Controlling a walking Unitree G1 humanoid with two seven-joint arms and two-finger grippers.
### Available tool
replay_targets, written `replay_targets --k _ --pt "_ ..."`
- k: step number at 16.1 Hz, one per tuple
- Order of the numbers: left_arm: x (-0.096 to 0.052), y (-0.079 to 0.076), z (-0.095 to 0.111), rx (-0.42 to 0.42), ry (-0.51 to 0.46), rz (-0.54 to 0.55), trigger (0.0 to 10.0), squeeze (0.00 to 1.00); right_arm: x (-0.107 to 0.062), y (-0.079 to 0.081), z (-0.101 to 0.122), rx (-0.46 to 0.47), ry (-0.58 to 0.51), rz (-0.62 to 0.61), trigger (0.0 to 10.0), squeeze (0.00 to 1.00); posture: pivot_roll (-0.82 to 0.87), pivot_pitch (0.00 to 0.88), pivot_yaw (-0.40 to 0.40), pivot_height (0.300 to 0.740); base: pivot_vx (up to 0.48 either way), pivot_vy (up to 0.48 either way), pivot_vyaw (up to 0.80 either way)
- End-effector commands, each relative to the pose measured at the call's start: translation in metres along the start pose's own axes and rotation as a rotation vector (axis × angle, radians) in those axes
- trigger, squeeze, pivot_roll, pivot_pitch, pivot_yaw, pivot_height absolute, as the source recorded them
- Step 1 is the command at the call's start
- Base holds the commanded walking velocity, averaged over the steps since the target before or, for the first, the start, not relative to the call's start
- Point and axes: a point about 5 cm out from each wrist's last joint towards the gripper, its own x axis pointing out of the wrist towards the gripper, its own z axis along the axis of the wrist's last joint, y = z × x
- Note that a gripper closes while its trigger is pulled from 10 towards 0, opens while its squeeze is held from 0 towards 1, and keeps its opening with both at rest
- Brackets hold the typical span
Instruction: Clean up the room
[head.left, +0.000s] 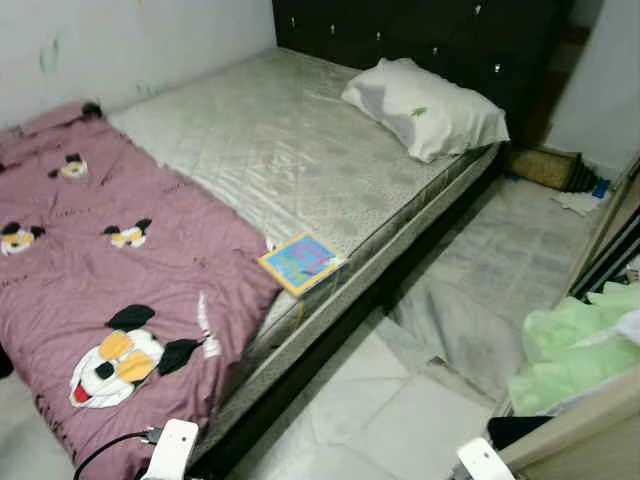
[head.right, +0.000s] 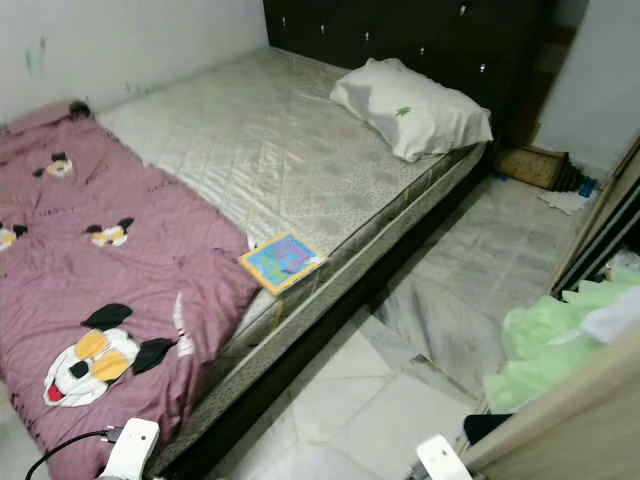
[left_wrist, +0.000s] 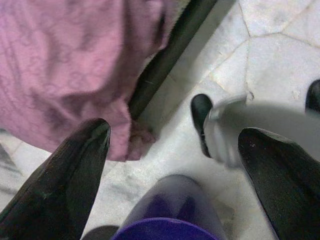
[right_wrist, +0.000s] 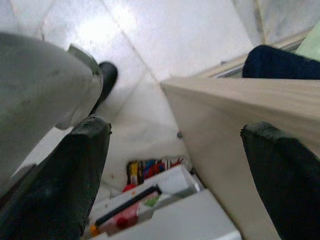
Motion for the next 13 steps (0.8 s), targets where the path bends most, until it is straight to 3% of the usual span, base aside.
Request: replay_targets --k 1,5,13 --pt "-0.0016 0.0086 -0.0022 0.02 0.012 0.021 10.0 0.0 0.0026 0.0108 0.0081 -0.002 -0.024 0.028 10.0 0.0 0.0 0.079 0.01 0.74 0.0 0.0 0.0" --pt "-0.0015 0.0086 -0.0022 0.024 0.016 0.021 10.0 0.0 0.0026 0.0112 0.0096 -0.025 -0.032 0.038 10.0 0.0 0.0 0.077 0.01 0.74 0.0 0.0 0.0" --pt "-0.0012 0.0089 -0.0005 0.025 0.02 0.022 10.0 0.0 0.0029 0.0108 0.0126 -0.081 -0.033 0.052 10.0 0.0 0.0 0.077 0.011 0.74 0.0 0.0 0.79"
